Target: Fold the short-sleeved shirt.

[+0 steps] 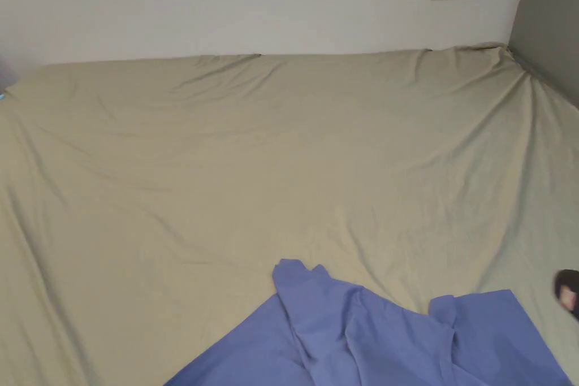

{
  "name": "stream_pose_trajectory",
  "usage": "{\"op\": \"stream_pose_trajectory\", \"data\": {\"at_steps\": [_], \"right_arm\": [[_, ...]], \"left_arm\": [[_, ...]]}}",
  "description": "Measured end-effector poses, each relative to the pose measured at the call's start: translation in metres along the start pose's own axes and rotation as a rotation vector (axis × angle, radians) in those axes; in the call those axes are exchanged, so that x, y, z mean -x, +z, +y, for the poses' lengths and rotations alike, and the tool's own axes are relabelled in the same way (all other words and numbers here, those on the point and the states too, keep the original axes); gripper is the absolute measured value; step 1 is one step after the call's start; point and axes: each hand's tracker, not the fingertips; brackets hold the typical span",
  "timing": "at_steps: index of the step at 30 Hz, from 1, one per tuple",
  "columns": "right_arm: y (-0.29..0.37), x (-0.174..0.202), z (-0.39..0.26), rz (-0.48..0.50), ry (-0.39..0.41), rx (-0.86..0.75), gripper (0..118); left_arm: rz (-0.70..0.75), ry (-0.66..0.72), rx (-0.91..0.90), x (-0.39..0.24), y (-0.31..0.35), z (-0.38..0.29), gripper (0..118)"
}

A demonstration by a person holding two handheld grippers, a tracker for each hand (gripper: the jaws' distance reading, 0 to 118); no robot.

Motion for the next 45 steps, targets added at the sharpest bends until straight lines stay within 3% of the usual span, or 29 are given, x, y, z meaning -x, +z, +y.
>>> {"op": "stream_pose_trajectory", "data": {"at_steps": [2, 7, 8, 10, 11, 12, 15, 16, 18, 19, 21, 23, 24, 27, 30, 37, 40, 42, 43, 45], "right_arm": [[-0.055, 0.019, 0.004, 0.119, 0.065, 0.061, 0], [-0.190, 0.045, 0.007, 0.307, 0.025, 0.272, 2], [-0.216, 0.049, 0.008, 0.320, 0.047, 0.351, 29], [-0.254, 0.063, 0.001, 0.301, 0.098, 0.426, 118], [-0.258, 0.062, 0.001, 0.341, 0.097, 0.434, 113], [-0.265, 0.060, 0.004, 0.337, 0.148, 0.423, 100], [-0.277, 0.061, -0.001, 0.331, 0.194, 0.511, 100], [-0.298, 0.084, -0.015, 0.337, 0.199, 0.502, 99], [-0.303, 0.089, -0.021, 0.353, 0.209, 0.503, 88], [-0.304, 0.092, -0.025, 0.366, 0.208, 0.522, 77], [-0.306, 0.100, -0.036, 0.376, 0.197, 0.613, 34], [-0.294, 0.100, -0.047, 0.406, 0.226, 0.609, 10], [-0.290, 0.100, -0.047, 0.411, 0.238, 0.591, 9], [-0.267, 0.089, -0.041, 0.415, 0.131, 0.503, 8], [-0.229, 0.078, -0.020, 0.399, 0.116, 0.380, 8], [-0.073, 0.033, 0.039, 0.319, -0.065, -0.039, 7], [0.008, 0.013, 0.051, 0.229, -0.073, -0.212, 7], [0.053, -0.012, 0.053, 0.192, -0.200, -0.293, 6], [0.075, -0.025, 0.053, 0.177, -0.227, -0.329, 6], [0.118, -0.036, 0.052, 0.060, -0.199, -0.399, 6]], "left_arm": [[0.001, 0.026, -0.019, 0.002, 0.007, 0.000, 7], [0.013, 0.052, -0.036, -0.001, 0.014, -0.001, 7], [0.007, 0.057, -0.028, -0.001, 0.013, -0.001, 7], [0.018, 0.048, -0.017, -0.003, 0.009, 0.000, 7], [0.020, 0.038, -0.009, -0.003, 0.007, 0.001, 7], [0.021, 0.032, -0.005, -0.003, 0.006, 0.002, 7], [0.024, 0.035, 0.000, 0.001, 0.002, 0.003, 7], [0.024, 0.038, 0.000, 0.002, 0.001, 0.003, 7], [0.027, 0.039, 0.006, 0.003, -0.001, 0.002, 7], [0.030, 0.040, 0.010, 0.005, -0.002, 0.001, 7], [0.034, 0.045, 0.016, 0.005, -0.002, 0.001, 7], [0.030, 0.058, 0.015, 0.006, -0.002, 0.000, 7], [0.028, 0.063, 0.013, 0.006, -0.002, -0.001, 7], [0.032, 0.066, 0.015, 0.006, -0.002, -0.002, 7], [0.032, 0.068, -0.005, 0.004, 0.006, 0.001, 7], [-0.002, 0.221, -0.220, 0.008, 0.049, 0.028, 7], [0.064, 0.185, -0.339, -0.004, 0.082, 0.047, 7], [0.026, 0.257, -0.432, 0.001, 0.110, 0.057, 7], [-0.002, 0.284, -0.490, 0.004, 0.126, 0.062, 7], [0.043, 0.284, -0.563, 0.003, 0.154, 0.070, 7]]}}
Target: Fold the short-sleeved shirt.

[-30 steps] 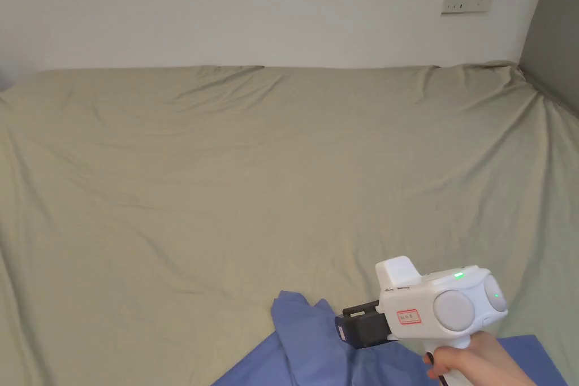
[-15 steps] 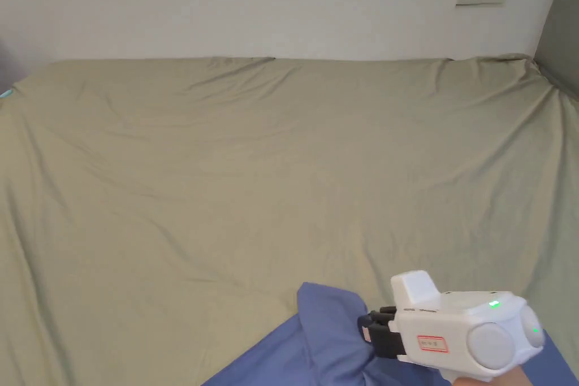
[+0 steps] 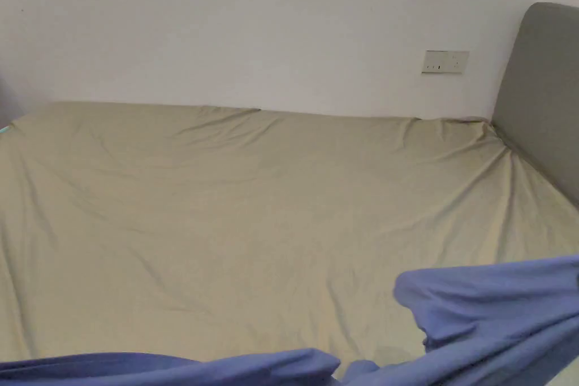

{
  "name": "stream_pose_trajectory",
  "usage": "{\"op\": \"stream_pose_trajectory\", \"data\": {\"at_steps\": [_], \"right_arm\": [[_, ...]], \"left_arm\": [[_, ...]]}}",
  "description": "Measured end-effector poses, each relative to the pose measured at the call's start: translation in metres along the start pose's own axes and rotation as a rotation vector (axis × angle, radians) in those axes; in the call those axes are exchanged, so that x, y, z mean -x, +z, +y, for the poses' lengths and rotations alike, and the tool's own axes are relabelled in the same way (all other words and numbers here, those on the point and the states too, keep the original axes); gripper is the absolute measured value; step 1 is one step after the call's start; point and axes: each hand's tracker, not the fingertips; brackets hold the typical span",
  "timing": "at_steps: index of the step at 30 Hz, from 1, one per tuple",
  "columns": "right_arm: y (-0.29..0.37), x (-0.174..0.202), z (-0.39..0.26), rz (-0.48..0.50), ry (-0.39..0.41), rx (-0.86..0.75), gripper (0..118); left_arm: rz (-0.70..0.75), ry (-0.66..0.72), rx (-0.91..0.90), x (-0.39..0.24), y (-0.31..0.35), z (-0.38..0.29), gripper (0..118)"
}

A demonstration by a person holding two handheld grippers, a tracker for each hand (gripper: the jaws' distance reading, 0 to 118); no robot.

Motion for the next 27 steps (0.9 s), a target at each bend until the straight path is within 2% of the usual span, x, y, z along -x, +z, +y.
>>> {"op": "stream_pose_trajectory", "data": {"at_steps": [1, 6, 10, 14, 15, 17, 24, 27], "right_arm": [[0.019, -0.004, 0.007, -0.034, 0.021, -0.044, 6], [0.082, -0.025, 0.021, -0.146, -0.002, -0.161, 6], [0.100, -0.023, 0.028, -0.164, -0.005, -0.195, 6], [0.073, -0.024, 0.026, -0.168, -0.004, -0.184, 5], [0.061, -0.043, 0.023, -0.167, -0.003, -0.177, 5], [0.036, -0.047, 0.020, -0.171, 0.014, -0.153, 5], [-0.057, -0.050, 0.019, -0.140, -0.026, -0.106, 5], [-0.102, -0.050, 0.027, -0.142, -0.010, -0.104, 5]], "left_arm": [[0.003, -0.034, -0.038, -0.003, 0.011, 0.009, 7], [0.036, -0.111, -0.170, -0.016, 0.055, 0.039, 7], [0.051, -0.194, -0.218, -0.034, 0.069, 0.053, 7], [0.028, -0.258, -0.215, -0.055, 0.051, 0.058, 7], [0.035, -0.266, -0.211, -0.060, 0.044, 0.058, 7], [0.033, -0.293, -0.201, -0.067, 0.024, 0.059, 7], [0.004, -0.273, -0.118, -0.079, -0.066, 0.056, 7], [-0.009, -0.253, -0.099, -0.082, -0.108, 0.058, 7]]}}
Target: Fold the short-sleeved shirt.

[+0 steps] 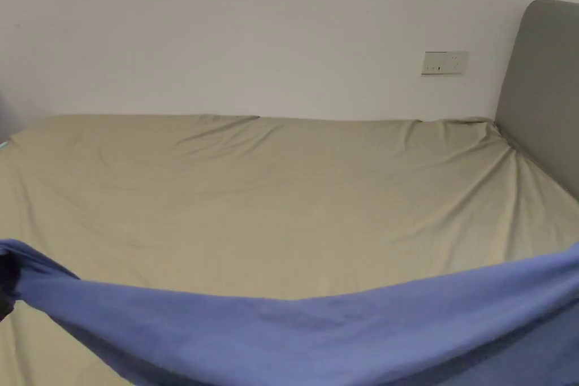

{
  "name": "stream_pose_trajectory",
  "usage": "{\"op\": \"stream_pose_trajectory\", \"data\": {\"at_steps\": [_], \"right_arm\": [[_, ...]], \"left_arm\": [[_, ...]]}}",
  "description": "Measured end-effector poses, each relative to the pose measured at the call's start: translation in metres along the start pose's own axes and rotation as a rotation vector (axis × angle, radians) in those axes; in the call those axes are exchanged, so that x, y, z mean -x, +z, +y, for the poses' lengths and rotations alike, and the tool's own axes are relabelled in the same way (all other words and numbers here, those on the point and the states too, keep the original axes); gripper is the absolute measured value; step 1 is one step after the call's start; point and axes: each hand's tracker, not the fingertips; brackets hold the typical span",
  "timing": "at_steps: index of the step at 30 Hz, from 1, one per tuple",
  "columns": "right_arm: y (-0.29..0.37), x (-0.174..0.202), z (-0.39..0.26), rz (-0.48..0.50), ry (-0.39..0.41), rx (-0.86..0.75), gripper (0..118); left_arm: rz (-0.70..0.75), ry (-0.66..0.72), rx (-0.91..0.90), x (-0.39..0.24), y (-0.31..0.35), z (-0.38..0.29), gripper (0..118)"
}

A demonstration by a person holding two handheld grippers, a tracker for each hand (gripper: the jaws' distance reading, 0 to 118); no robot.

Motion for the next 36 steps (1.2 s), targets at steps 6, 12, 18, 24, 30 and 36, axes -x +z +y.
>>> {"op": "stream_pose_trajectory", "data": {"at_steps": [6, 12, 18, 24, 30, 36], "right_arm": [[-0.111, 0.008, 0.016, 0.003, -0.024, -0.012, 5], [-0.213, 0.016, 0.027, -0.006, 0.032, 0.000, 5], [-0.289, 0.029, 0.048, -0.037, 0.020, -0.029, 5], [-0.337, 0.038, 0.082, -0.076, 0.036, -0.060, 5], [-0.341, 0.043, 0.103, -0.103, 0.114, -0.102, 5], [-0.341, 0.052, 0.106, -0.082, 0.137, -0.103, 5]], "left_arm": [[-0.002, 0.018, -0.020, -0.017, -0.091, 0.019, 7], [-0.022, -0.021, -0.037, -0.039, -0.182, 0.045, 7], [-0.060, -0.044, -0.061, -0.071, -0.253, 0.071, 7], [-0.095, -0.073, -0.083, -0.098, -0.294, 0.089, 7], [-0.104, -0.029, -0.110, -0.101, -0.308, 0.101, 7], [-0.076, -0.059, -0.131, -0.097, -0.319, 0.109, 7]]}}
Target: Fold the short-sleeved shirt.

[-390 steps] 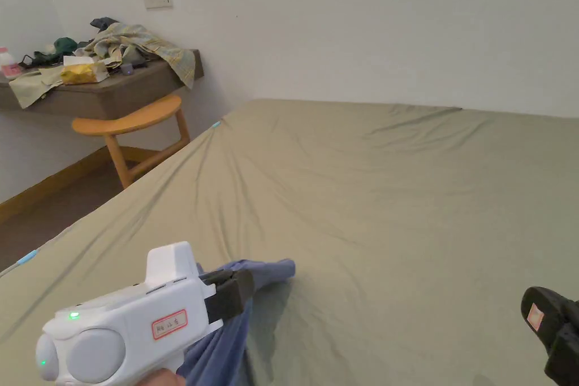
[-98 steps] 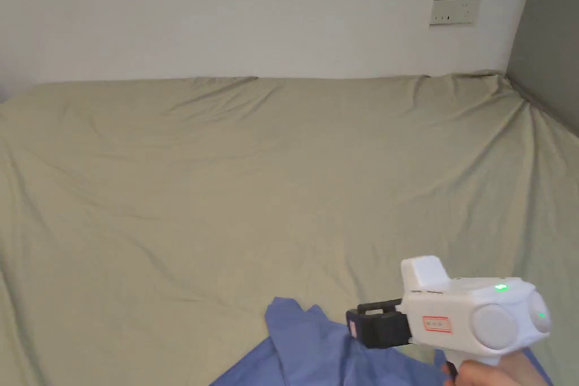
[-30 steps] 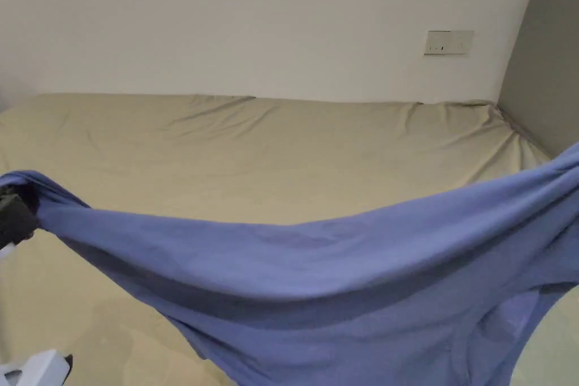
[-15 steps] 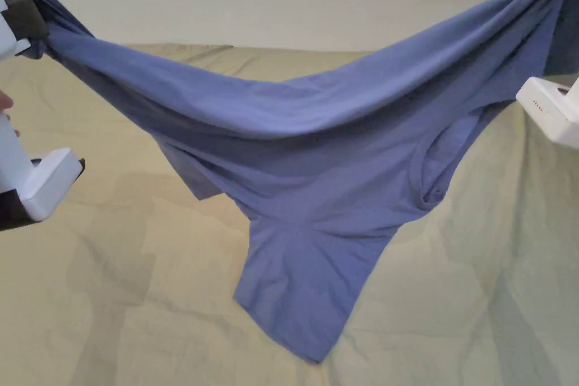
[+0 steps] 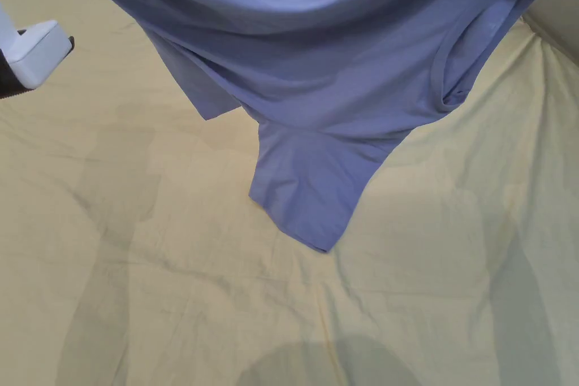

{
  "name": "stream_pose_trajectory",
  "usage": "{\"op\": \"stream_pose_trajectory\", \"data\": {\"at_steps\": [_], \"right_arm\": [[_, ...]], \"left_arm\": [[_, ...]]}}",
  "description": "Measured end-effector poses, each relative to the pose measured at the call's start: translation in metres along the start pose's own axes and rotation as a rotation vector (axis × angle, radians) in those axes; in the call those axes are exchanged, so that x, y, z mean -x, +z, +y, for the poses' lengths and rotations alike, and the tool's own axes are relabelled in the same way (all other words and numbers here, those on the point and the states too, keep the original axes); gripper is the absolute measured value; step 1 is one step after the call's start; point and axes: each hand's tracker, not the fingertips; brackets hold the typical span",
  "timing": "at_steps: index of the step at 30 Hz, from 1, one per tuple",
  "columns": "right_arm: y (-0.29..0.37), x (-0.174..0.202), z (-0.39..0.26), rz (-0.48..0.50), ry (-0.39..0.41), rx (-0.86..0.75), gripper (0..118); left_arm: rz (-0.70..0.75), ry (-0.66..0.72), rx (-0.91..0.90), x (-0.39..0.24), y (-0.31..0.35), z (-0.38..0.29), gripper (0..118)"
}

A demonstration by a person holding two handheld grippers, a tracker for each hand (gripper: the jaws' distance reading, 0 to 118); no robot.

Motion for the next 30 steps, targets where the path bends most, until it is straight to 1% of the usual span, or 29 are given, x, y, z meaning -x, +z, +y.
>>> {"op": "stream_pose_trajectory", "data": {"at_steps": [1, 3, 4, 5, 6, 7, 8, 9, 10, 11, 12, 13, 14, 16, 17, 18, 19, 21, 22, 23, 24, 26, 27, 29, 30], "right_arm": [[0.003, -0.002, -0.003, 0.021, -0.017, -0.009, 5], [0.009, -0.004, -0.010, 0.030, -0.031, -0.013, 5], [0.010, -0.005, -0.015, 0.054, -0.029, 0.000, 5], [0.014, -0.006, -0.022, 0.046, -0.021, 0.024, 5], [0.020, -0.009, -0.031, 0.069, -0.036, 0.046, 5], [0.026, -0.012, -0.043, 0.106, -0.033, 0.066, 5], [0.034, -0.011, -0.053, 0.081, 0.003, 0.108, 5], [0.041, -0.014, -0.063, 0.114, 0.007, 0.123, 5], [0.052, -0.016, -0.075, 0.118, 0.028, 0.161, 5], [0.065, -0.020, -0.085, 0.133, -0.005, 0.167, 5], [0.077, -0.021, -0.093, 0.158, -0.006, 0.202, 5], [0.094, -0.025, -0.103, 0.158, -0.023, 0.200, 5], [0.110, -0.027, -0.109, 0.172, 0.004, 0.243, 5], [0.145, -0.034, -0.118, 0.196, -0.010, 0.254, 5], [0.165, -0.037, -0.122, 0.199, -0.008, 0.272, 5], [0.183, -0.041, -0.126, 0.197, -0.023, 0.268, 5], [0.202, -0.045, -0.128, 0.217, -0.016, 0.296, 5], [0.248, -0.051, -0.135, 0.218, -0.020, 0.311, 5], [0.271, -0.054, -0.137, 0.213, 0.008, 0.326, 5], [0.296, -0.058, -0.141, 0.194, -0.001, 0.331, 5], [0.321, -0.061, -0.142, 0.208, -0.028, 0.350, 5], [0.373, -0.074, -0.150, 0.167, -0.089, 0.393, 5], [0.390, -0.079, -0.153, 0.166, -0.077, 0.420, 5], [0.430, -0.085, -0.163, 0.124, -0.028, 0.463, 5], [0.444, -0.088, -0.170, 0.109, -0.023, 0.488, 5]], "left_arm": [[-0.008, -0.007, -0.013, 0.001, 0.004, -0.001, 7], [-0.022, -0.008, -0.032, 0.004, 0.012, -0.007, 7], [-0.035, -0.025, -0.014, 0.005, 0.016, -0.009, 7], [-0.042, -0.037, -0.008, 0.006, 0.022, -0.017, 7], [-0.054, -0.059, 0.013, 0.008, 0.027, -0.023, 7], [-0.059, -0.061, 0.017, 0.010, 0.034, -0.034, 7], [-0.070, -0.061, 0.059, 0.013, 0.040, -0.043, 7], [-0.075, -0.044, 0.087, 0.016, 0.048, -0.052, 7], [-0.092, -0.032, 0.095, 0.021, 0.057, -0.064, 7], [-0.089, -0.034, 0.128, 0.017, 0.075, -0.073, 7], [-0.082, -0.025, 0.118, 0.021, 0.086, -0.083, 7], [-0.089, -0.051, 0.165, 0.026, 0.098, -0.092, 7], [-0.080, -0.065, 0.172, 0.032, 0.111, -0.100, 7], [-0.080, -0.097, 0.201, 0.045, 0.136, -0.110, 7], [-0.071, -0.087, 0.196, 0.051, 0.152, -0.115, 7], [-0.061, -0.073, 0.212, 0.057, 0.166, -0.118, 7], [-0.062, -0.039, 0.207, 0.066, 0.182, -0.122, 7], [-0.044, -0.028, 0.216, 0.077, 0.217, -0.129, 7], [-0.030, -0.018, 0.213, 0.083, 0.235, -0.133, 7], [-0.027, -0.014, 0.233, 0.090, 0.251, -0.136, 7], [-0.017, -0.010, 0.240, 0.096, 0.270, -0.141, 7], [0.011, -0.040, 0.293, 0.109, 0.309, -0.153, 7], [0.015, -0.050, 0.311, 0.114, 0.323, -0.158, 7], [0.047, -0.081, 0.365, 0.127, 0.354, -0.171, 7], [0.061, -0.078, 0.375, 0.132, 0.367, -0.178, 7]]}}
